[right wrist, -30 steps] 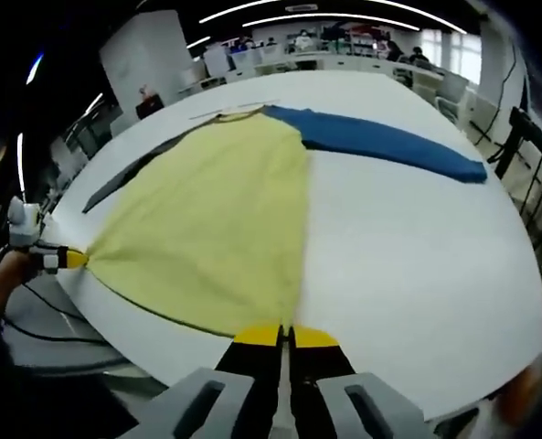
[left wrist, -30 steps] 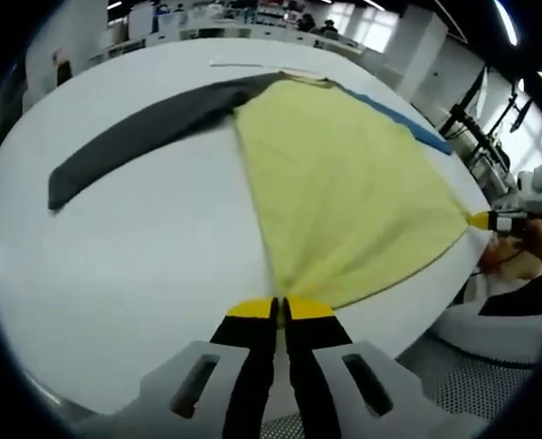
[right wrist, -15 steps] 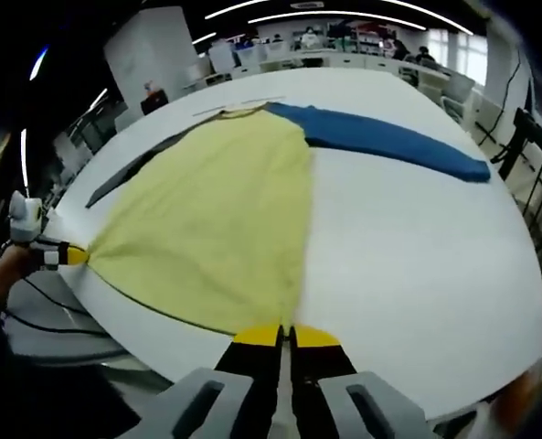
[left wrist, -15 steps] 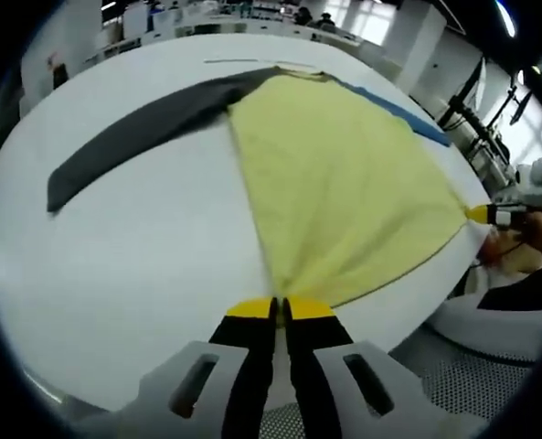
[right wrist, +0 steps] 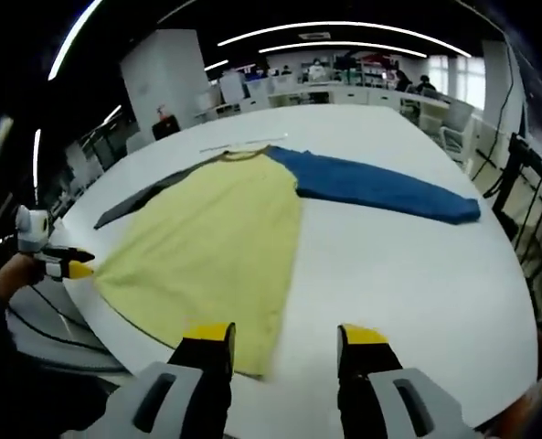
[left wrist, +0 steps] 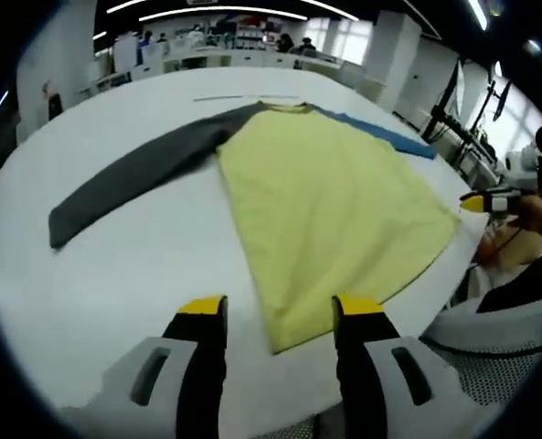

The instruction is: Fold the garment on the visible template until the final outline fits inside the template.

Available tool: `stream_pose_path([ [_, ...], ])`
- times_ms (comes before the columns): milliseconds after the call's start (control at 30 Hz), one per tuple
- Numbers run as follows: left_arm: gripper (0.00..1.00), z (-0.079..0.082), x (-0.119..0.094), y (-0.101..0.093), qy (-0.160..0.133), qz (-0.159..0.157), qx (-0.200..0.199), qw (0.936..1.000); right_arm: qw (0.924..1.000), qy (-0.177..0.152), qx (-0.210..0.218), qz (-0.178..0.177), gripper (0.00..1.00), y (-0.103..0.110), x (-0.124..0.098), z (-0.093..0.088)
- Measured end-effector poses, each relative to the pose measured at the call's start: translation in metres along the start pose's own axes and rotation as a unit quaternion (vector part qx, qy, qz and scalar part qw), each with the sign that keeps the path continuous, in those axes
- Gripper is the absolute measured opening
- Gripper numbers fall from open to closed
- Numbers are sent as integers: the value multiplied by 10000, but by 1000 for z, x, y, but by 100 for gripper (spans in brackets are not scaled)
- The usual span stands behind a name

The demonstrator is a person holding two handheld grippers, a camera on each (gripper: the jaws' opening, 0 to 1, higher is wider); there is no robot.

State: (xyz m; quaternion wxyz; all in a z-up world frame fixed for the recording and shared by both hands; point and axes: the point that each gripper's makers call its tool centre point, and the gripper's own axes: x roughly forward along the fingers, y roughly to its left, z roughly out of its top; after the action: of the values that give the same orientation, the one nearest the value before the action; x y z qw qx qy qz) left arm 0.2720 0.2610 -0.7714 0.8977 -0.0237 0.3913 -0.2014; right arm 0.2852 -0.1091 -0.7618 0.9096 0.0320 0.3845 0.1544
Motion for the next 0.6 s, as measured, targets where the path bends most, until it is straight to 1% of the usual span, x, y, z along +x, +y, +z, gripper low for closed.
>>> stream_pose_path([
  [67,53,4,-1,1,-126,-27,-31,9999,9999,-148,20,53,53,-4,0,8],
  [133,56,7,-2,1,-202,-40,13,9998,9997,-227,83,65,58,-11,-1,15],
  [233,64,12,-1,5,-347,-19,112,9993,9994,-327,56,72,65,-23,-1,24],
  [300,69,13,-1,6,-406,-52,116,9991,9988,-442,183,124,67,-30,-2,33],
  [367,74,16,0,8,-479,-74,141,9987,9983,-526,225,106,69,-41,-4,41],
  [433,78,17,0,8,-497,-96,206,9985,9982,-543,236,71,70,-49,-3,45],
  [500,82,23,0,6,-647,-171,265,9974,9982,-575,188,0,71,-62,-2,51],
  [533,83,24,0,6,-669,-190,261,9972,9982,-569,178,-36,72,-67,-1,52],
  [600,86,26,0,4,-700,-233,298,9968,9983,-558,185,-50,76,-78,0,57],
])
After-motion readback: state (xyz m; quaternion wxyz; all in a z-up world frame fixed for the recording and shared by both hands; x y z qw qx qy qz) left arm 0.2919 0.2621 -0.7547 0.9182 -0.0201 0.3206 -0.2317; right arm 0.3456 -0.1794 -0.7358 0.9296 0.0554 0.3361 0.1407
